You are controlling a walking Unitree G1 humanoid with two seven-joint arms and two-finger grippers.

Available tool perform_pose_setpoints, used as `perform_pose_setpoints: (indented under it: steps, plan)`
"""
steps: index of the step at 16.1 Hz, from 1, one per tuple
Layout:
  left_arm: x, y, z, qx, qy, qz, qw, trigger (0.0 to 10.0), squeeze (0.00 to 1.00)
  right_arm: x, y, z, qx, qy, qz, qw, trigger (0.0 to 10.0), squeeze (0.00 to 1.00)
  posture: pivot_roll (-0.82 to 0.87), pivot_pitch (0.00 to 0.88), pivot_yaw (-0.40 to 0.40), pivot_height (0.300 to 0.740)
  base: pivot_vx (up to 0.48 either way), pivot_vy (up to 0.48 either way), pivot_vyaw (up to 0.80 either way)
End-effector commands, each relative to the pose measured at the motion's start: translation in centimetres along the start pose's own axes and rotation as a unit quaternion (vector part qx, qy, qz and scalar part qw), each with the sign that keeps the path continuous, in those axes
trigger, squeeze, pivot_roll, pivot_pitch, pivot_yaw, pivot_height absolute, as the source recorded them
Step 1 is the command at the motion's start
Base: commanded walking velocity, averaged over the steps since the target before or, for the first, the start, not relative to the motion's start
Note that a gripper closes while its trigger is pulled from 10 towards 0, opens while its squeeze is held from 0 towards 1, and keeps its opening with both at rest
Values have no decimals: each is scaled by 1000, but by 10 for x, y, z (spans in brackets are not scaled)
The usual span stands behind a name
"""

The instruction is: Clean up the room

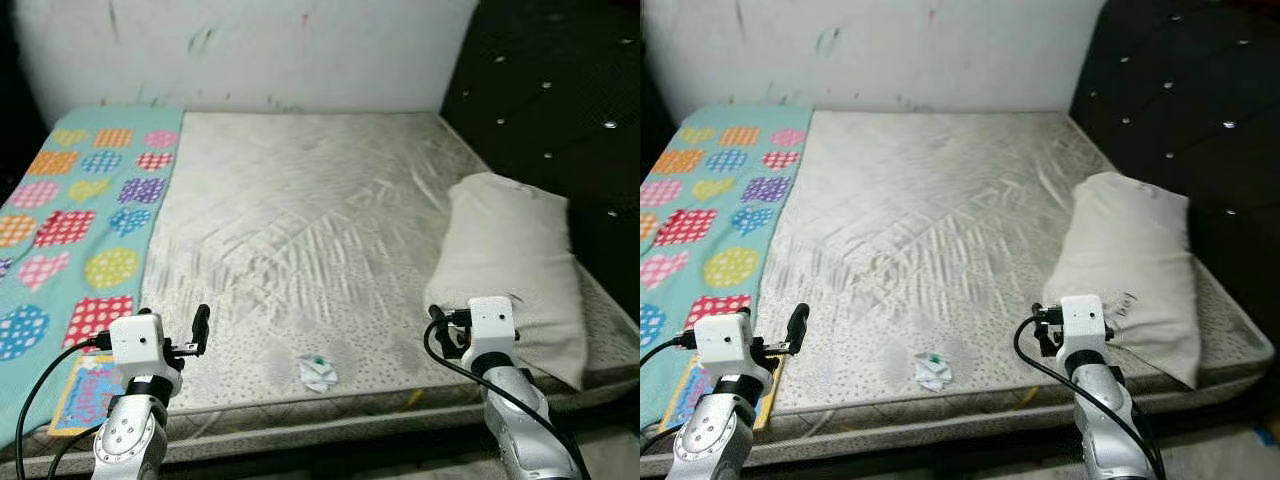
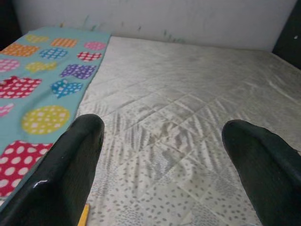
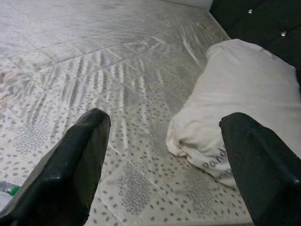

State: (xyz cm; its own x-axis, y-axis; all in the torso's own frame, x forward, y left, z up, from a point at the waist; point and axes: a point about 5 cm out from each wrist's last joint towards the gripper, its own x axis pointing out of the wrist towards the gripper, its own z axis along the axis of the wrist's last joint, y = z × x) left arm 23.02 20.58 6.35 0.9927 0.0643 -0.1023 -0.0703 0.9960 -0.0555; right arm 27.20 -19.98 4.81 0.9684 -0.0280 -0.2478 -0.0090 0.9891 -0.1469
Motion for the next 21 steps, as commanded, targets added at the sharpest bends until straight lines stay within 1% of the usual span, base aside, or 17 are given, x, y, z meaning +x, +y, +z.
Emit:
perform_pose_setpoints:
  steps: [1,6,7,21]
  plan:
    - [2,-4,4,5,-8,-11,1000,10000,0,2,-2,3,1,-4,-2,1000,10000,0,-41,0,-56,740,285,0,0]
    - [1,-4,3,4,-5,-11,1000,10000,0,2,-1,3,2,-4,-1,1000,10000,0,-41,0,-57,740,280,0,0]
    - [1,-5,3,-3,-8,-13,1000,10000,0,2,-1,3,2,-4,-1,1000,10000,0,-41,0,-57,740,244,0,0]
    - [0,-5,0,-1,5,-4,1000,10000,0,3,0,1,0,-2,3,1000,10000,0,-34,0,-59,740,0,0,0]
